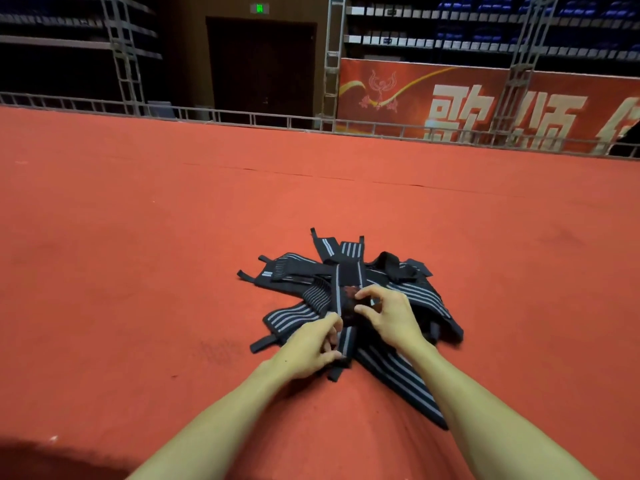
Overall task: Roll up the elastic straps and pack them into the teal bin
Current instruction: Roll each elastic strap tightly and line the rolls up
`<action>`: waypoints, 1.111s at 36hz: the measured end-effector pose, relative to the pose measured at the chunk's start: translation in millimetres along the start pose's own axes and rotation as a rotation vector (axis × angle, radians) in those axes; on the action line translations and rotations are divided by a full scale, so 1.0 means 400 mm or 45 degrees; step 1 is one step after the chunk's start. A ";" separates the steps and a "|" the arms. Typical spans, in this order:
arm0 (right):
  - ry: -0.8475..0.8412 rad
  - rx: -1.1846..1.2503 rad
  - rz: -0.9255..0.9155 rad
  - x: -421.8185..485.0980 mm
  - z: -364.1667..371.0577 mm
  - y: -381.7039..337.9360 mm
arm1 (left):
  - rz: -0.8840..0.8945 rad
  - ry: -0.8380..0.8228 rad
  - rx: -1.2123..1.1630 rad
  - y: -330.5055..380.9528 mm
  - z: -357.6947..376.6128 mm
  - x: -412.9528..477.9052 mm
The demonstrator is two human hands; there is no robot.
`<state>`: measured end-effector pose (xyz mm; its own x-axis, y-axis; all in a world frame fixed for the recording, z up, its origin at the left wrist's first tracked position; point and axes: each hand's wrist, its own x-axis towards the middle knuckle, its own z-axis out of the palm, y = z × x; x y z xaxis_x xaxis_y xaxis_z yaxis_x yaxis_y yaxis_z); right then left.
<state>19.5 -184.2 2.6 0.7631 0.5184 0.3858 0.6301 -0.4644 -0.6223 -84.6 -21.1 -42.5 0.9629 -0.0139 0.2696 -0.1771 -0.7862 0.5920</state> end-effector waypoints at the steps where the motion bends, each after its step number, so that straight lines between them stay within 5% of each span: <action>1: 0.003 -0.001 -0.001 -0.002 0.000 -0.001 | 0.012 0.039 -0.005 -0.002 0.003 -0.003; 6: 0.072 0.045 -0.009 0.007 -0.016 -0.022 | 0.049 0.269 -0.097 0.011 -0.007 0.022; 13: 0.179 0.147 -0.047 0.051 -0.078 -0.070 | 0.092 0.299 -0.114 0.048 -0.043 0.084; 21: 0.235 0.170 -0.027 0.042 -0.074 -0.070 | -0.144 0.318 -0.058 0.073 -0.032 0.078; 31: 0.154 0.158 -0.024 0.033 -0.053 -0.073 | -0.128 0.408 -0.405 0.039 -0.033 0.061; 40: 0.267 0.175 0.052 0.059 -0.085 -0.060 | -0.172 0.128 -0.199 -0.002 -0.049 0.019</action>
<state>27.4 -185.1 50.0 0.8096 0.3341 0.4826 0.5837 -0.3724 -0.7215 -81.1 -8.5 -26.1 0.9561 0.1534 0.2496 -0.0846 -0.6713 0.7363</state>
